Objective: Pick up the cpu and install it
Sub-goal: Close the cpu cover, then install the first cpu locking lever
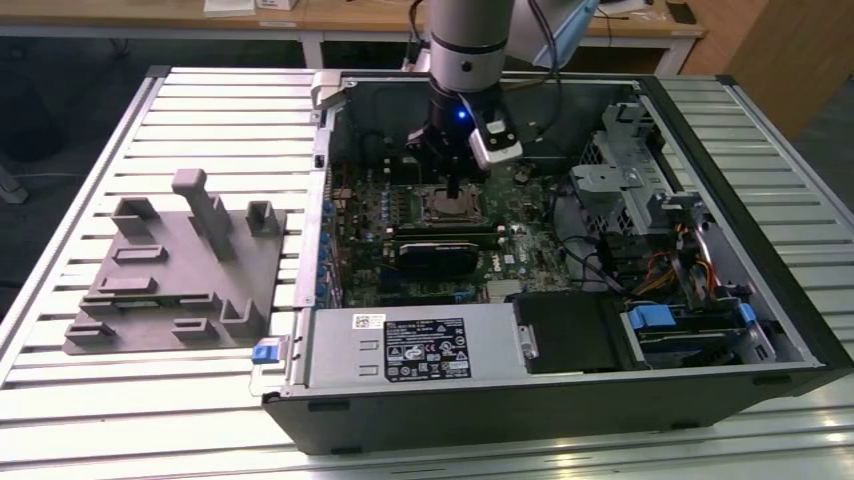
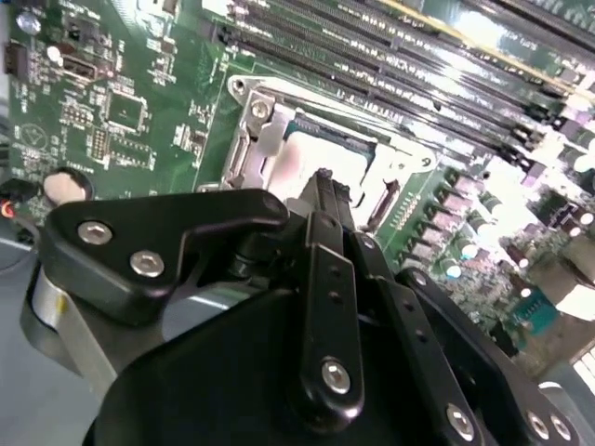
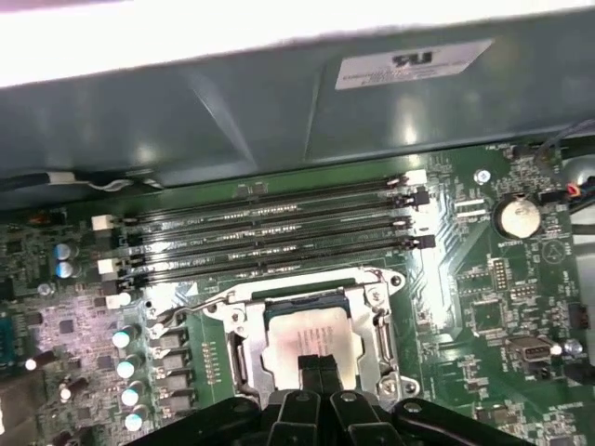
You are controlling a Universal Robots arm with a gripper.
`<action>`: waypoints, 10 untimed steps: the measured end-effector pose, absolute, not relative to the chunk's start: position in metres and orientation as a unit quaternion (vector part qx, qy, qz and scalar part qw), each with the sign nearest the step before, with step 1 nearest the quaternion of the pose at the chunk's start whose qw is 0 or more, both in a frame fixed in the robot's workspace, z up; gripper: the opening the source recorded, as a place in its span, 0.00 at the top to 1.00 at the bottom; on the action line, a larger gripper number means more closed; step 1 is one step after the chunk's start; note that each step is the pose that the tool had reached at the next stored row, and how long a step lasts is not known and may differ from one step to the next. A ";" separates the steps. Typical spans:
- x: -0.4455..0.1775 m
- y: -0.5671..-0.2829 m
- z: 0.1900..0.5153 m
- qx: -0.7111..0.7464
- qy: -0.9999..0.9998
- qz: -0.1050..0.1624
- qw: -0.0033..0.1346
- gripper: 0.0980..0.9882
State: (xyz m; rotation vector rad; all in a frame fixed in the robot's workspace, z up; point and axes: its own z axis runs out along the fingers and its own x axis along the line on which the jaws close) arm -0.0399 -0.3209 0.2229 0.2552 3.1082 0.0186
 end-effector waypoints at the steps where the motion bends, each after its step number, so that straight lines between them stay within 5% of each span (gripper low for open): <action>1: -0.040 -0.321 0.225 0.082 0.997 0.006 0.011 0.99; 10: -0.040 -0.321 0.231 0.082 0.997 0.006 0.011 0.99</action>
